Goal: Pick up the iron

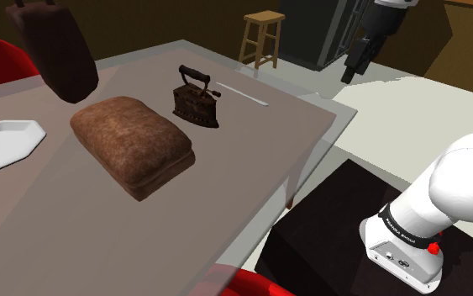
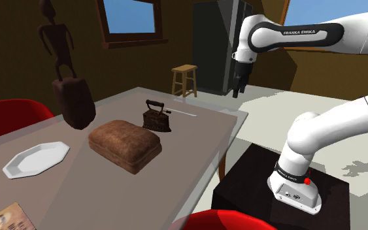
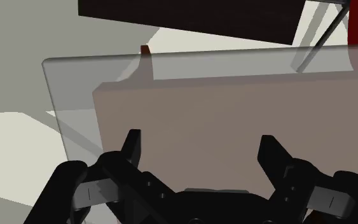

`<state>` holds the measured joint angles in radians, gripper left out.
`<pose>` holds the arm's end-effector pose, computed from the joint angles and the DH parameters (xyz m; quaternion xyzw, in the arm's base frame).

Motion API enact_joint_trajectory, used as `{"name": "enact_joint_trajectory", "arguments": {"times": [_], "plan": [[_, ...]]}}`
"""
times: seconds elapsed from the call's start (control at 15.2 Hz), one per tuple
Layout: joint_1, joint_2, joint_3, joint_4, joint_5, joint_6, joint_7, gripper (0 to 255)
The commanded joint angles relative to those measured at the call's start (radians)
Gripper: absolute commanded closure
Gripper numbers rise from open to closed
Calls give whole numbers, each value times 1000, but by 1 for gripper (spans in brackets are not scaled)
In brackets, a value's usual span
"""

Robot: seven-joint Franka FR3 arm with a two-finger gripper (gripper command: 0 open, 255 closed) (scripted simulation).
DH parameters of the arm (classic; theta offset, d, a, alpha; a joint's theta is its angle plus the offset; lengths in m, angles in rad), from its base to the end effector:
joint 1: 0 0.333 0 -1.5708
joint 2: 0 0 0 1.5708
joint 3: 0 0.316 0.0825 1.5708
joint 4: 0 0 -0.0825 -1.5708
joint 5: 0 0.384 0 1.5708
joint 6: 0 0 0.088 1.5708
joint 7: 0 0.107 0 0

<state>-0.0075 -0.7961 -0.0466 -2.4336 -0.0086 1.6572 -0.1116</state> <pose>0.3102 -0.0210 0.5642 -0.9992 -0.0359 -0.0105 0.0116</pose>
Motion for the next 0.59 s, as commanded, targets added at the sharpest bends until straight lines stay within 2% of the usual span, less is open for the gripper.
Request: {"name": "enact_joint_trajectory", "arguments": {"times": [0.0, 0.53], "plan": [[0, 0, 0, 0, 0, 0, 0, 0], [45, 224, 150, 143, 56, 90, 169, 0]]}}
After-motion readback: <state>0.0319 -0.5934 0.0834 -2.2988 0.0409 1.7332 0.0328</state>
